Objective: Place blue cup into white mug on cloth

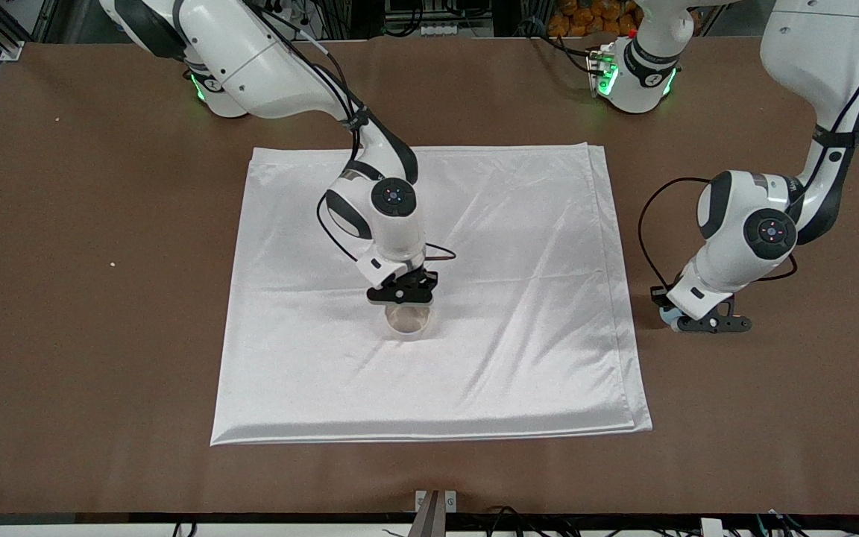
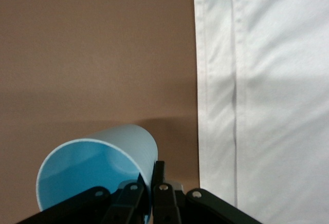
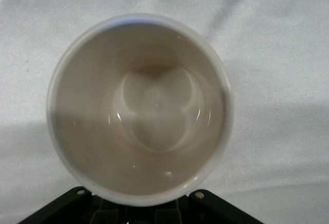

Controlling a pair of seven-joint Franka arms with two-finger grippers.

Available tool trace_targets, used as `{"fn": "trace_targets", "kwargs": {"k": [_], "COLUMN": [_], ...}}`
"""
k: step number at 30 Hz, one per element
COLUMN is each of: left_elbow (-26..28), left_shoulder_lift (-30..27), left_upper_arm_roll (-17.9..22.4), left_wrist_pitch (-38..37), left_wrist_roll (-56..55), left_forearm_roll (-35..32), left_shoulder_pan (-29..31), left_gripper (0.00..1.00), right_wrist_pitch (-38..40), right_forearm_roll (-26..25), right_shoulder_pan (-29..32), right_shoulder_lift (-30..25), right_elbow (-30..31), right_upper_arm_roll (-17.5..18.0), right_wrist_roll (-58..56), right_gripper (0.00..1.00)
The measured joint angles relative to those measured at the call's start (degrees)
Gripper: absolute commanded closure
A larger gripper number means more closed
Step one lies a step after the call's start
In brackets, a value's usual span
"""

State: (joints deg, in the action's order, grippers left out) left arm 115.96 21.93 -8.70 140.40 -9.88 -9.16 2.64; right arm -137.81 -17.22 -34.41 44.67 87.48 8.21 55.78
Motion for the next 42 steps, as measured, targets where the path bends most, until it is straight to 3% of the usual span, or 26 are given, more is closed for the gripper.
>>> {"fn": "trace_targets", "kwargs": {"k": [14,30,36,42], "left_elbow": [-4.1,-16.9,-19.1,-19.7], "left_shoulder_lift": [-5.2,-6.7,-6.7,-6.6], "left_upper_arm_roll": [-4.0,-11.9,-13.0,-13.3], "left_wrist_pitch": [-6.9,-25.2,-26.8,-27.0], "left_wrist_roll": [0.2,0.0,-0.1,-0.6], "left_forearm_roll": [0.0,0.0,0.0,0.0], "left_shoulder_pan": [-0.1,-0.6,-2.1,-3.8], "left_gripper": [1.0,1.0,1.0,1.0], "right_wrist_pitch": [0.9,9.0,9.4,11.7], "right_forearm_roll": [0.0,0.0,0.0,0.0], "right_shoulder_pan": [-0.3,1.5,4.9,12.1], "right_shoulder_lift": [-0.1,-4.3,-5.8,-7.6], "right_elbow": [-0.2,-1.8,-1.8,-1.9], "right_upper_arm_roll": [0.6,5.3,8.0,12.9], "right_wrist_roll": [4.0,4.1,4.0,1.3], "right_gripper": [0.0,0.0,0.0,0.0]}}
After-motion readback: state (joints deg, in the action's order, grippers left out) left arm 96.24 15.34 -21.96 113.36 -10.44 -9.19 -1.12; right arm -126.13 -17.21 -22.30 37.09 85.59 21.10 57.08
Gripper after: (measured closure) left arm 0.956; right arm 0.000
